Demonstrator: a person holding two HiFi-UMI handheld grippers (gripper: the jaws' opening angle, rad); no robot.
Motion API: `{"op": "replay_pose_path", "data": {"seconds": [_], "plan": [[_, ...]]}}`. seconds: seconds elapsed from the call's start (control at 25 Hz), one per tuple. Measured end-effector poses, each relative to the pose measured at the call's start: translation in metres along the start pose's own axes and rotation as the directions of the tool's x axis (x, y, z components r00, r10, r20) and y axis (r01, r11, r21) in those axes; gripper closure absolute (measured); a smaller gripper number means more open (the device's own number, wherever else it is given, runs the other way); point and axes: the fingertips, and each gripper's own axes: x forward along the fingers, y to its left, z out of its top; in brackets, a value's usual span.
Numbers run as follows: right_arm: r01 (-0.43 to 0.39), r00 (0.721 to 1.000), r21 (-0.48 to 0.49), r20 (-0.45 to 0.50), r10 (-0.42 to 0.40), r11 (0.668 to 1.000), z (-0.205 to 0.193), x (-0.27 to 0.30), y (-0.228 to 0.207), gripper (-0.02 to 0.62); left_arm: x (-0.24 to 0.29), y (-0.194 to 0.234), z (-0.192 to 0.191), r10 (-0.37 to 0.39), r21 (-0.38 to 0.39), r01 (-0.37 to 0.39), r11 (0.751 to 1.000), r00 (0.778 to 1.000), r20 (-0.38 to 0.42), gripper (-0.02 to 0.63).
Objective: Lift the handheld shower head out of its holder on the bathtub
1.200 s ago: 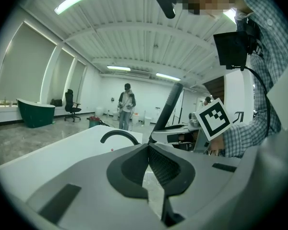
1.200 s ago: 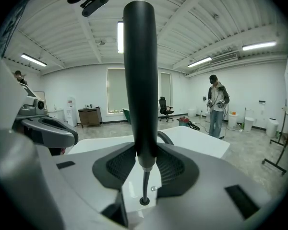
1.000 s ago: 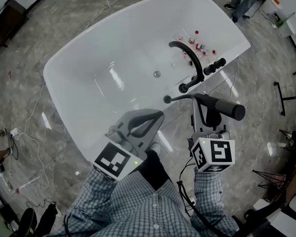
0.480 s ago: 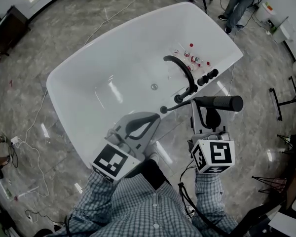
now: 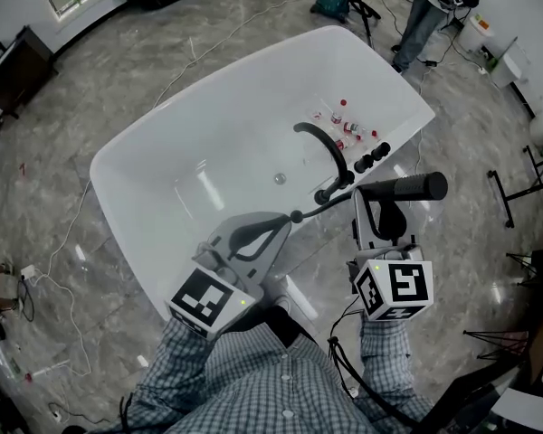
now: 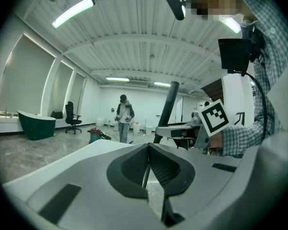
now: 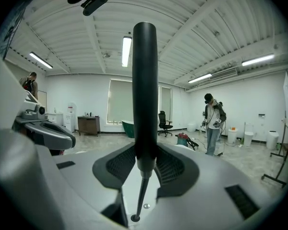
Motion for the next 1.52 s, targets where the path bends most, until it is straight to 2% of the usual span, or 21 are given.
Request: {"op": "replay_pose_path", "data": {"seconds": [0.68, 1.52], "plan": [[0.002, 0.996, -0.027, 0.092, 0.001, 1.0, 0.059, -0.026, -0.002, 0.465, -0.016, 0.001, 0.04, 0.021, 0.071, -0.024, 0.997, 0.999, 0.037, 0.607], [0.028, 0.98, -0.078, 0.2, -0.011, 0.997, 0.122, -0.051, -0.014, 0.465, -0.027, -0.001, 0.086, 0.036, 0.091, -0.048, 0.995, 0.991, 0.127, 0.607]]}}
